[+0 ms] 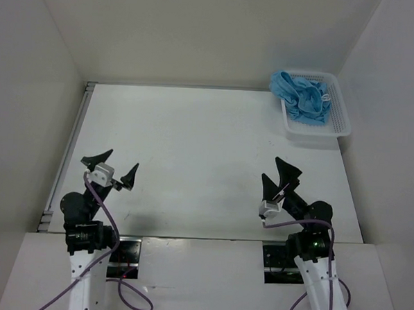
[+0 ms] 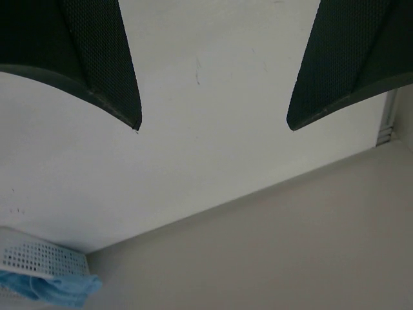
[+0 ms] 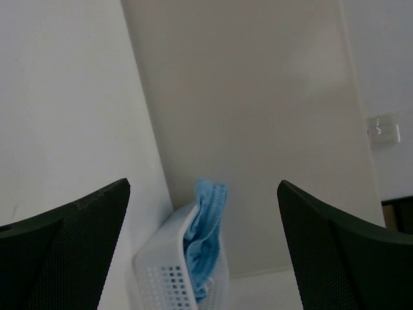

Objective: Fold and stack the shorts
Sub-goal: Grab the shorts from the pile

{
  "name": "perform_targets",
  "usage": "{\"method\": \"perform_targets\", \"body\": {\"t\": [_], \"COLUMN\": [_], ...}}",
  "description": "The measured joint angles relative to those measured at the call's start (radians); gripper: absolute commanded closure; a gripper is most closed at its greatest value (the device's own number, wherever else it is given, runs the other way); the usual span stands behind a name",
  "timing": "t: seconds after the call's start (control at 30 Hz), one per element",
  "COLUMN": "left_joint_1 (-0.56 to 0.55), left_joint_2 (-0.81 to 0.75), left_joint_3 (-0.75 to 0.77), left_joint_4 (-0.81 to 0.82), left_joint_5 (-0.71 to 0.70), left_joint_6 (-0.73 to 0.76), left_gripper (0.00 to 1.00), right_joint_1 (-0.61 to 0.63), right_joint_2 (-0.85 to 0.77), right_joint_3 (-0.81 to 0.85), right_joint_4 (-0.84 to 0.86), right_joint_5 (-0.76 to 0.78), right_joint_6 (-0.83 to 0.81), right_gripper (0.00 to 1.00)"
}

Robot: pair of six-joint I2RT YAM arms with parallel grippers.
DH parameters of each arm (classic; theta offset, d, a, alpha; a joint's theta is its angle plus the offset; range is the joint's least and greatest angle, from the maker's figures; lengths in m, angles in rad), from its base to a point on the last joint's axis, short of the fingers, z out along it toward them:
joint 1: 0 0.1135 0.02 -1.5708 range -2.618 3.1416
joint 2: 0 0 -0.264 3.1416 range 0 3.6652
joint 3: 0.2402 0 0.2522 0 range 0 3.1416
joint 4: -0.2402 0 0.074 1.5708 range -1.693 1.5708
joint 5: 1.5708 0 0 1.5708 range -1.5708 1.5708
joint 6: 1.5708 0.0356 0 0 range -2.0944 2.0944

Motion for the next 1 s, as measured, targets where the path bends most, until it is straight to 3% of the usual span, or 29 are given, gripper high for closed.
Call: {"method": "perform_targets", "body": {"t": [0.1, 0.2, 0.3, 0.4, 0.53, 0.8, 1.0], "left_joint_1": [-0.001, -0.003, -0.007, -0.016, -0.035, -0.084, -0.113], "left_joint_2": [0.098, 0.331, 0.687, 1.044, 1.385, 1.616, 1.661], "left_joint_3": [0.121, 0.317, 0.601, 0.901, 1.11, 1.217, 1.278], "left_joint_4": [-0.003, -0.048, -0.129, -0.241, -0.376, -0.53, -0.53], "left_joint_5": [-0.027, -0.035, -0.061, -0.072, -0.091, -0.158, -0.178], "left_joint_6": [0.001, 0.003, 0.003, 0.002, 0.002, 0.002, 0.002], "left_gripper": [0.0, 0.0, 0.0, 0.0, 0.0, 0.0, 0.0], "right_joint_1": [0.002, 0.025, 0.101, 0.234, 0.326, 0.115, -0.003], "right_joint_2": [0.11, 0.375, 0.729, 1.069, 1.415, 1.993, 2.245], "right_joint_3": [0.139, 0.396, 0.764, 1.11, 1.352, 1.727, 2.015], "right_joint_4": [0.011, 0.01, -0.011, -0.065, -0.205, -0.377, -0.383], "right_joint_5": [-0.012, 0.013, 0.174, 0.438, 0.67, 0.856, 1.034], "right_joint_6": [0.038, 0.147, 0.39, 0.633, 0.886, 1.229, 1.347], "right_gripper": [0.0, 0.0, 0.0, 0.0, 0.0, 0.04, 0.03]}}
